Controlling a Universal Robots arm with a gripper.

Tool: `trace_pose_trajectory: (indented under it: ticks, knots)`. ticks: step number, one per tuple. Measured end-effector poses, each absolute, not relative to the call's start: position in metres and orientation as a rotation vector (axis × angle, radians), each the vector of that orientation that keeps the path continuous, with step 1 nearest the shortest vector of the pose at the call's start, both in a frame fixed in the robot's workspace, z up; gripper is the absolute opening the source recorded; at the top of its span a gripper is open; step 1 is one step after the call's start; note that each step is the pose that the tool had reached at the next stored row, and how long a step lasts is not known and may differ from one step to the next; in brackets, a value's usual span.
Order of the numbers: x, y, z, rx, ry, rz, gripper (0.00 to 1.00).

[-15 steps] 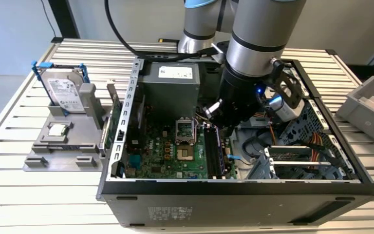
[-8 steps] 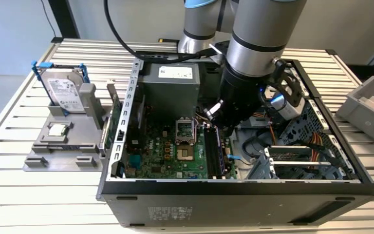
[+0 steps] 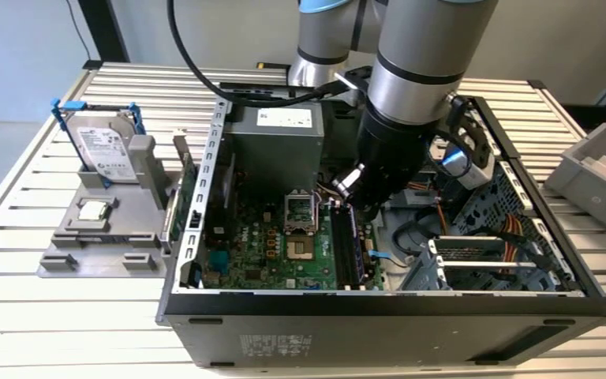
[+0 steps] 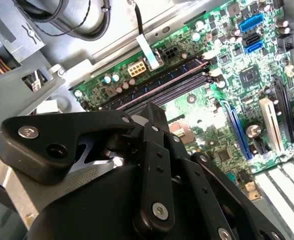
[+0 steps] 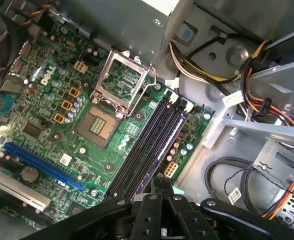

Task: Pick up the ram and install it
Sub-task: 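Press down the ram until it locks into place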

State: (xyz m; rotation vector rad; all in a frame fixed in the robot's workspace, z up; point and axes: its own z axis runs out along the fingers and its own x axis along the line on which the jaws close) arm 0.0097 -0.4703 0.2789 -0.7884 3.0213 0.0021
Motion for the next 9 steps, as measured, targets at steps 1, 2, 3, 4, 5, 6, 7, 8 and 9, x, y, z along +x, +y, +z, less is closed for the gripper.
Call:
trace_pose_trajectory:
  ticks: [1, 2, 3, 4, 5, 6, 7, 8, 9]
  knots:
    - [0.0098, -0.4702, 0.2788, -0.798, 3.019, 0.002, 0.00]
    - [0.0099, -0.4702, 0.2788, -0.809, 3.016, 0.002, 0.00]
    - [0.0099, -0.4702, 0.2788, -0.819, 3.013, 0.003, 0.00]
    - [0.0100, -0.4703, 0.2788, -0.830, 3.010, 0.003, 0.00]
    - [0.0102, -0.4703, 0.2788, -0.841, 3.007, 0.003, 0.00]
    - [0.0103, -0.4703, 0.2788, -0.852, 3.004, 0.003, 0.00]
    - [0.0104, -0.4702, 0.2788, -0.863, 3.001, 0.003, 0.00]
    - [0.0105, -0.4702, 0.2788, -0.873, 2.998, 0.003, 0.00]
    - [0.0107, -0.4702, 0.2788, -0.884, 2.995, 0.004, 0.00]
